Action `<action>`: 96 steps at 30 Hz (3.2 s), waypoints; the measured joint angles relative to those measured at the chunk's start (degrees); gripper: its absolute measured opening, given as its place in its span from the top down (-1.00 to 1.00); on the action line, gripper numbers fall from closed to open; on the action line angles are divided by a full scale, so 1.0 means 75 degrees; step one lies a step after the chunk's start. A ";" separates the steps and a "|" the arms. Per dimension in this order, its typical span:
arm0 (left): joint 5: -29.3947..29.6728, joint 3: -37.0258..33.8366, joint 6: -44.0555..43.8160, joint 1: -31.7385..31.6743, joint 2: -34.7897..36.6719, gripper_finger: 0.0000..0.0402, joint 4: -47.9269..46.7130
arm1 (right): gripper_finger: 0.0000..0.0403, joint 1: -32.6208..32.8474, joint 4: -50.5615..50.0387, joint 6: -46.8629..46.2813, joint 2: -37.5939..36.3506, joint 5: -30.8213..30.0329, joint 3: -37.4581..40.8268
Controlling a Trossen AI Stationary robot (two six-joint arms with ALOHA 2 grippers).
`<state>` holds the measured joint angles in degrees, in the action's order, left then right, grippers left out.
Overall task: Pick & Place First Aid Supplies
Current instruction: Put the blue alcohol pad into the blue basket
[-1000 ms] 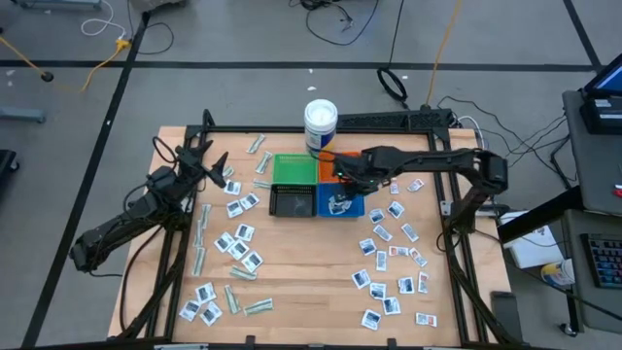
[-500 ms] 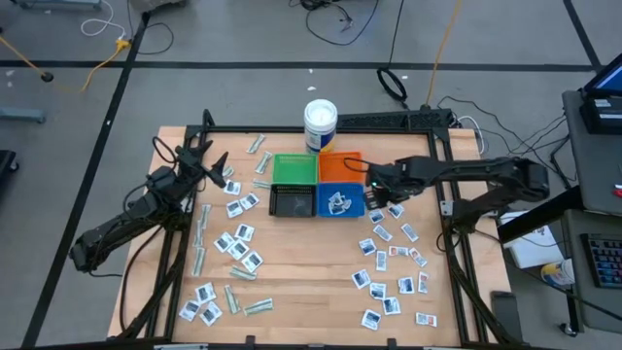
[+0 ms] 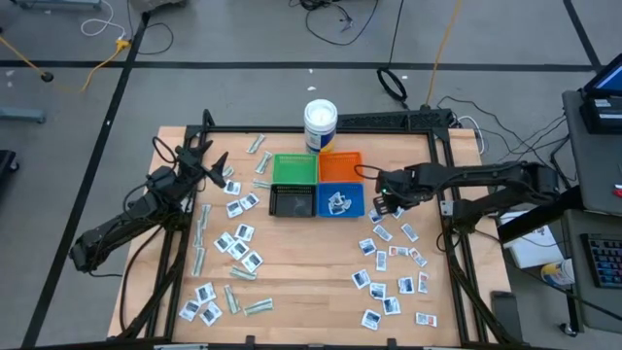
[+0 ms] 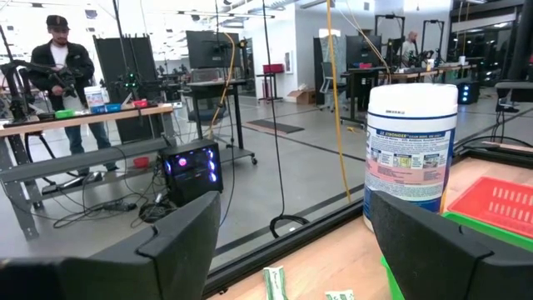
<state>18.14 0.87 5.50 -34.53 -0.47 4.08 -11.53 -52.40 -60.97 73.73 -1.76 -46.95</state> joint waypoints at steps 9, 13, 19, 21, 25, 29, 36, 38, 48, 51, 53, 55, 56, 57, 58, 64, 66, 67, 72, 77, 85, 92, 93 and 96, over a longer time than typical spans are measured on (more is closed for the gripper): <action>0.0000 -0.0001 0.0000 0.0000 -0.0001 -0.53 0.0000 | 0.16 0.0003 0.0760 0.0079 0.0684 0.0038 0.0490; 0.0002 0.0000 0.0000 0.0000 -0.0001 -0.53 0.0000 | 0.16 0.0003 0.1144 0.0026 0.0789 0.0042 0.0760; -0.0001 0.0002 0.0002 -0.0001 0.0000 -0.53 0.0000 | 0.17 0.0003 0.1273 -0.0285 0.0786 0.0038 0.0856; 0.0002 0.0001 0.0000 0.0001 0.0000 -0.53 0.0000 | 0.22 0.0002 0.1273 -0.0378 0.0787 0.0041 0.0856; 0.0000 0.0000 0.0000 0.0000 -0.0003 -0.53 0.0000 | 0.44 0.0003 0.1280 -0.0574 0.0787 0.0041 0.0856; -0.0001 0.0002 0.0000 0.0001 -0.0002 -0.53 0.0000 | 0.74 0.0003 0.1285 -0.0583 0.0787 0.0079 0.0856; -0.0001 0.0002 0.0000 0.0000 -0.0002 -0.53 0.0000 | 0.95 0.0003 0.1303 -0.0609 0.0787 0.0273 0.0855; -0.0001 0.0002 0.0000 0.0000 -0.0001 -0.53 0.0000 | 0.98 0.0003 0.1251 -0.0598 0.0787 0.0282 0.0789; -0.0001 0.0001 0.0000 -0.0002 -0.0003 -0.53 0.0000 | 1.00 0.0003 0.0333 -0.0375 0.0787 0.0446 -0.0188; 0.0002 0.0002 0.0003 0.0001 -0.0003 -0.53 0.0000 | 1.00 0.0003 -0.0150 -0.0373 0.0787 0.0446 -0.0504; -0.0001 0.0000 0.0001 0.0000 -0.0003 -0.53 0.0000 | 1.00 0.0003 -0.0473 -0.0373 0.0787 0.0443 -0.0701; 0.0002 0.0002 0.0000 -0.0002 -0.0002 -0.53 0.0000 | 1.00 0.0003 -0.0765 -0.0353 0.0787 0.0432 -0.0881; -0.0001 -0.0001 0.0000 -0.0002 0.0000 -0.53 0.0000 | 1.00 0.0003 -0.0899 -0.0350 0.0787 0.0428 -0.0968; -0.0001 0.0001 0.0000 0.0001 -0.0003 -0.53 0.0000 | 1.00 0.0003 -0.1021 -0.0350 0.0787 0.0427 -0.1049; -0.0001 0.0000 0.0000 -0.0002 -0.0003 -0.53 0.0000 | 1.00 0.0003 -0.1141 -0.0350 0.0787 0.0426 -0.1133; 0.0001 0.0000 0.0000 -0.0002 0.0000 -0.53 0.0000 | 1.00 0.0003 -0.1670 -0.0375 0.0787 0.0321 -0.1625; 0.0001 0.0002 0.0000 0.0000 -0.0001 -0.53 0.0000 | 1.00 0.0003 -0.1763 -0.0377 0.0787 0.0206 -0.1779; -0.0001 0.0002 0.0000 0.0001 0.0000 -0.53 0.0000 | 1.00 0.0003 -0.1795 -0.0379 0.0787 0.0204 -0.1843; 0.0000 0.0000 0.0000 0.0000 -0.0003 -0.53 0.0000 | 1.00 0.0003 -0.1796 -0.0563 0.0854 0.0190 -0.2240; 0.0000 0.0002 0.0000 -0.0002 -0.0002 -0.53 0.0000 | 1.00 0.0050 -0.1896 -0.0478 0.1760 0.0211 -0.3083; 0.0002 0.0000 0.0000 0.0000 -0.0002 -0.53 0.0000 | 1.00 0.0064 -0.1956 0.0126 0.3345 0.0234 -0.5195; 0.0002 0.0001 0.0000 -0.0001 -0.0002 -0.53 0.0000 | 1.00 0.0250 -0.2459 0.0432 0.4554 0.0242 -0.6947; 0.0001 0.0002 0.0000 0.0001 -0.0001 -0.53 0.0000 | 1.00 0.0270 -0.2499 0.0429 0.4656 0.0235 -0.7113; 0.0002 0.0000 0.0000 -0.0002 -0.0003 -0.53 0.0000 | 1.00 0.0306 -0.2455 0.0425 0.4790 0.0223 -0.7246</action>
<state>18.15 0.88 5.50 -34.54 -0.49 4.08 -9.23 -70.81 -57.78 109.66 -0.09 -101.30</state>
